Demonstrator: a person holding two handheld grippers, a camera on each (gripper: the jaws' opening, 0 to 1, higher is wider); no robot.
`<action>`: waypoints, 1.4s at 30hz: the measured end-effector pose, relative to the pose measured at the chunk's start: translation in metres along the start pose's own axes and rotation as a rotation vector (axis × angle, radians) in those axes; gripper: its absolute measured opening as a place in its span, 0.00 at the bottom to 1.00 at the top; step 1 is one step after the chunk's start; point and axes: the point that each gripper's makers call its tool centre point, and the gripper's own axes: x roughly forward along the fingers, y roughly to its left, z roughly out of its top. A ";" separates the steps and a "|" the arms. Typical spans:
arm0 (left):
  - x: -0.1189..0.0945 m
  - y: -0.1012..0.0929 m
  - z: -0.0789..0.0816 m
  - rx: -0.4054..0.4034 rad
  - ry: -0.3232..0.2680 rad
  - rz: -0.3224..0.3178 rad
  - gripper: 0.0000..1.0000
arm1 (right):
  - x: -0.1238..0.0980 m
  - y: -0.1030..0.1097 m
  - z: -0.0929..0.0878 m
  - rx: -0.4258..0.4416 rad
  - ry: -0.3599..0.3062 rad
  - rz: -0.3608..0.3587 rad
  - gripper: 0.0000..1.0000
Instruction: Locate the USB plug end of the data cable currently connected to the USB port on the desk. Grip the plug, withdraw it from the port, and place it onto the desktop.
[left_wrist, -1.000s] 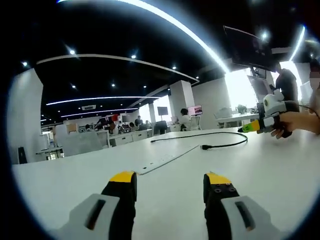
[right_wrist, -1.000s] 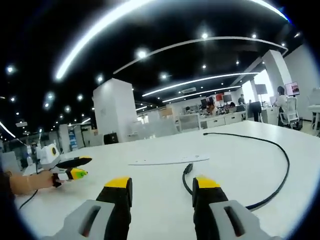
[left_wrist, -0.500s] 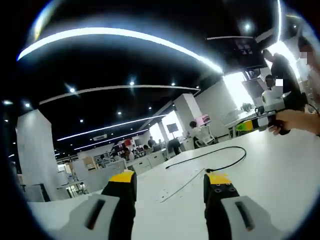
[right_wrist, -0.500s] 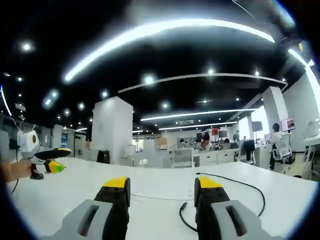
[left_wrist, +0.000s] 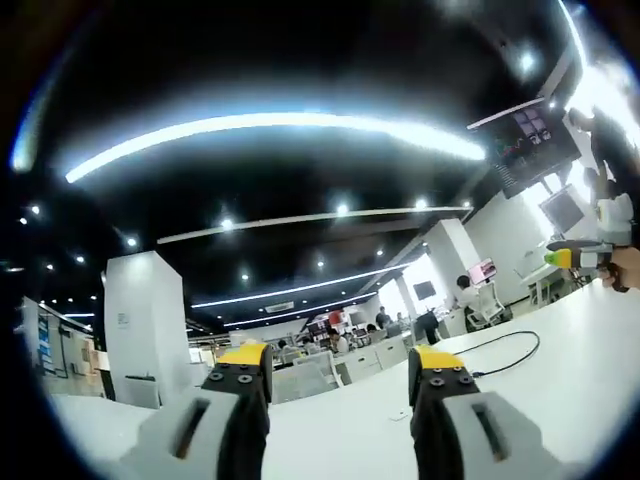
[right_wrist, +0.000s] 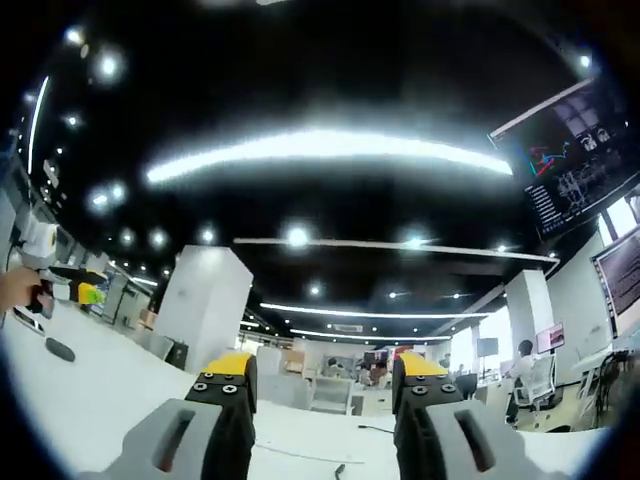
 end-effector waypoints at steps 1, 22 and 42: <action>-0.007 0.005 0.001 0.008 -0.004 0.020 0.55 | -0.005 0.001 0.002 -0.005 -0.002 -0.008 0.56; -0.070 0.022 -0.084 -0.094 0.197 0.209 0.55 | -0.047 -0.001 -0.067 0.000 0.234 -0.106 0.59; -0.068 0.002 -0.112 -0.110 0.233 0.186 0.55 | -0.045 0.004 -0.095 -0.016 0.285 -0.106 0.58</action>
